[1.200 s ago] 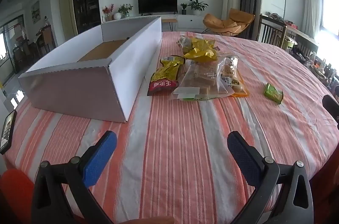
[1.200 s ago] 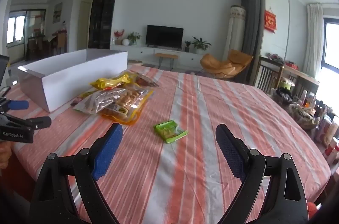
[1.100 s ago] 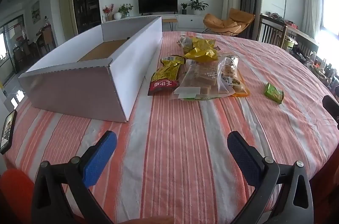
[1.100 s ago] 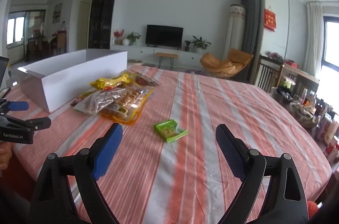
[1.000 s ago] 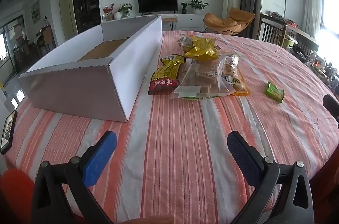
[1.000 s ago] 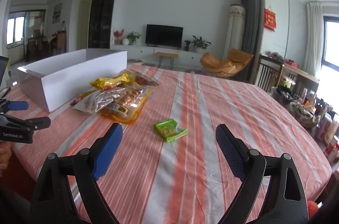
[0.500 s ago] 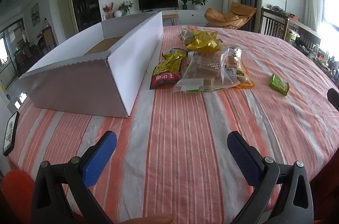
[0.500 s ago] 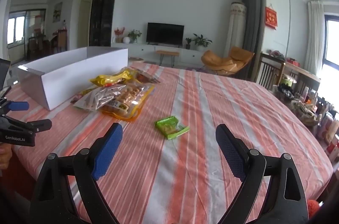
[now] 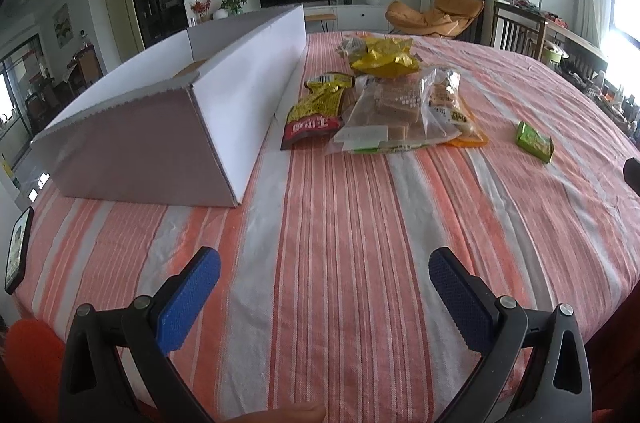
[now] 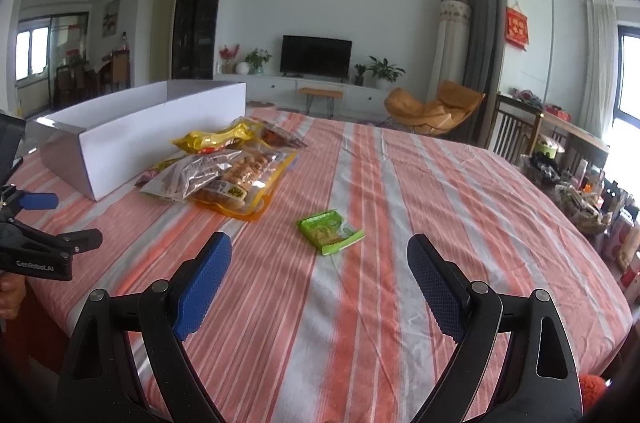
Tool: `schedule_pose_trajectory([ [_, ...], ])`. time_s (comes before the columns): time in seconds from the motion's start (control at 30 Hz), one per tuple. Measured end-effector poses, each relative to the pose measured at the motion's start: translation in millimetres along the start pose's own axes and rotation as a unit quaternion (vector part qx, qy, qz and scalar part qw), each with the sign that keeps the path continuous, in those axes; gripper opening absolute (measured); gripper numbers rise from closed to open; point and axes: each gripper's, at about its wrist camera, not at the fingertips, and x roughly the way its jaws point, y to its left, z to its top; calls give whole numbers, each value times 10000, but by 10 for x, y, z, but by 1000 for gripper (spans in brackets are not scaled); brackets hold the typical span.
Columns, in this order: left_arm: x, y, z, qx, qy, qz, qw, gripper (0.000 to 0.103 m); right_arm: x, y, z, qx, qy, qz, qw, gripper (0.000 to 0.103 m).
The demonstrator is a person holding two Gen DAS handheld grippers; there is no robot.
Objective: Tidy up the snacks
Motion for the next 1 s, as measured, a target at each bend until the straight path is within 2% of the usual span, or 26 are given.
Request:
schedule_pose_trajectory([
  [0.2, 8, 30, -4, -50, -12, -13, 10000, 103, 5, 17, -14, -16, 5, 10, 10000, 92],
  [0.53, 132, 18, -61, -18, 217, -65, 9997, 103, 76, 32, -64, -24, 161, 90, 9998, 92],
  [1.0, 275, 80, -103, -155, 451, -211, 9986, 103, 239, -6, -169, 144, 608, 234, 9978, 92],
])
